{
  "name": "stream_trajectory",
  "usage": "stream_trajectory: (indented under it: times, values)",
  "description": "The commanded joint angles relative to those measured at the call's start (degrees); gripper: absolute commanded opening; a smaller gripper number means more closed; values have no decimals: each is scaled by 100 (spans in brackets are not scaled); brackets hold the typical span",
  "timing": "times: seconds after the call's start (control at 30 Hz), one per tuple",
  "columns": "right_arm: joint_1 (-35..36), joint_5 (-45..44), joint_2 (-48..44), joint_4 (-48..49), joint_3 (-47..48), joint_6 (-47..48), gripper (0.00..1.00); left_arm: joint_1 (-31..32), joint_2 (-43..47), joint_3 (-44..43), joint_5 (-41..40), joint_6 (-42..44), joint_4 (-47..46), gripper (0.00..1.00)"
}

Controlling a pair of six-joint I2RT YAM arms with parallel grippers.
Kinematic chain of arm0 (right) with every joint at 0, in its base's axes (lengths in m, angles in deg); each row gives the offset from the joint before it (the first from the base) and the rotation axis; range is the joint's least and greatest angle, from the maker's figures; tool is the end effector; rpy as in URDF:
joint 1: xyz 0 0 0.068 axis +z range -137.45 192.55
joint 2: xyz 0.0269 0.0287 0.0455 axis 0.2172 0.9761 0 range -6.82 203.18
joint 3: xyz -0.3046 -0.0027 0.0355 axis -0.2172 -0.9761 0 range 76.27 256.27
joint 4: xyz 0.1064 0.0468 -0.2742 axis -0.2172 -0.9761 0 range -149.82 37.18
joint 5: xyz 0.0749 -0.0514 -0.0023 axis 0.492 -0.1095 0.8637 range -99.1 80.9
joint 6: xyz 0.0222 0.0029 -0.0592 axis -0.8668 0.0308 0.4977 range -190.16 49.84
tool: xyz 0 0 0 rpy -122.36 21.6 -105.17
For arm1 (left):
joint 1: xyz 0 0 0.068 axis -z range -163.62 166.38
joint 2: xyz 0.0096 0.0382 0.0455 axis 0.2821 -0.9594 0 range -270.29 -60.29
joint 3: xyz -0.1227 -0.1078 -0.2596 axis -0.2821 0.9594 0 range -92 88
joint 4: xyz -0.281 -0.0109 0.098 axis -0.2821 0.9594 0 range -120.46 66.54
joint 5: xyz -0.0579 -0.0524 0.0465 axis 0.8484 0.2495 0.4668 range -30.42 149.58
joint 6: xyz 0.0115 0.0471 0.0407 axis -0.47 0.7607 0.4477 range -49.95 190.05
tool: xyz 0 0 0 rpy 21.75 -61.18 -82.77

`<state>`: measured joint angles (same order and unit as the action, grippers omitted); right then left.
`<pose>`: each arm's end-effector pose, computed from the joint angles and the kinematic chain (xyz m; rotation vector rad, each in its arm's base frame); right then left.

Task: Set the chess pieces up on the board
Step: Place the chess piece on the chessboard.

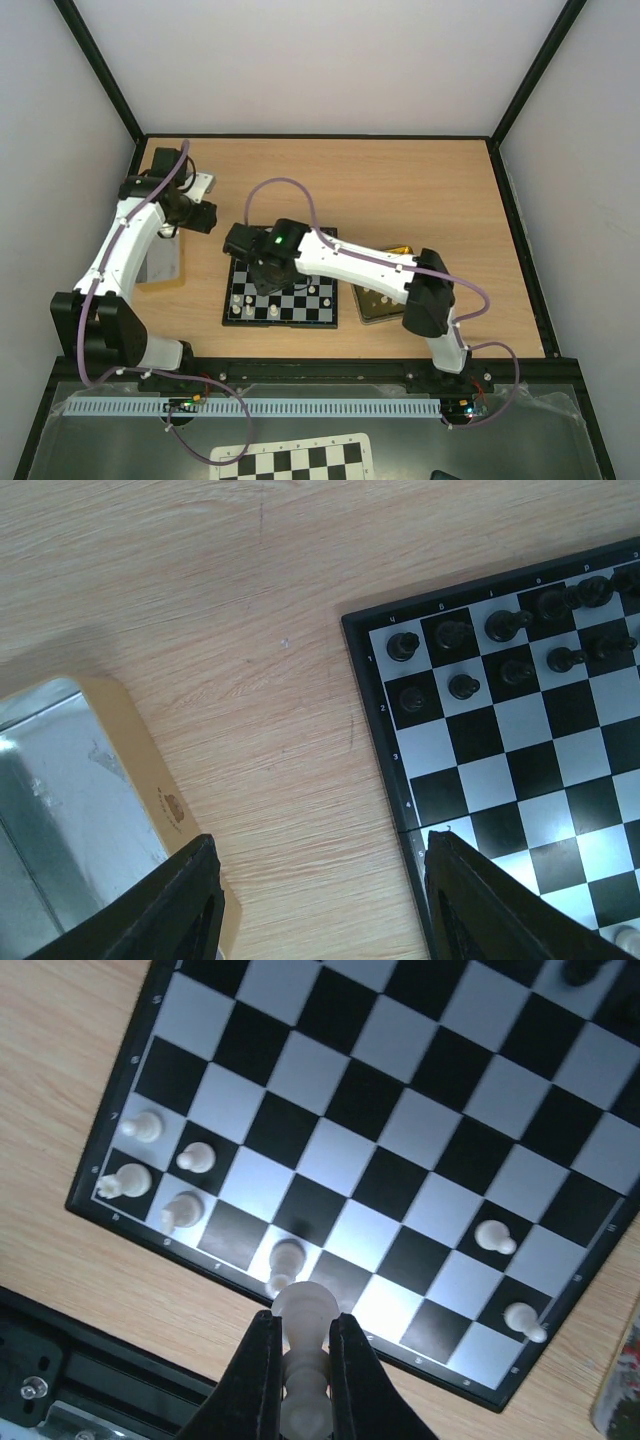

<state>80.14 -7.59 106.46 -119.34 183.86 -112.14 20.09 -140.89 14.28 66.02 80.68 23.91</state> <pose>0.1756 0.4291 0.3029 -0.6615 2.8825 0.4006 0.3176 -0.0260 0.3267 0.3661 2.6072 -0.1070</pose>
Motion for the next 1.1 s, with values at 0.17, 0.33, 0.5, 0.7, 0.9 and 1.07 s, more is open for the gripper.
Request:
stream_trajectory:
  times: [0.17, 0.33, 0.5, 0.7, 0.9, 1.07]
  values:
    - [158, -277, 416, -368, 248, 158, 2, -63, 179, 98, 100, -263, -45, 57]
    - [150, -260, 146, 9, -475, 24, 2, -63, 219, 154, 130, -315, -49, 57]
    - [149, -146, -37, 378, -1035, -79, 2, -63, 226, 182, 191, -366, -44, 56]
    - [141, -30, -172, 864, -1536, -138, 2, -63, 189, 158, 193, -386, -66, 56]
    - [105, 164, -206, 1200, -1807, -153, 2, -63, 140, 145, 175, -378, -69, 56]
    - [105, 235, -189, 1305, -1888, -133, 2, -63, 106, 130, 152, -373, -84, 56]
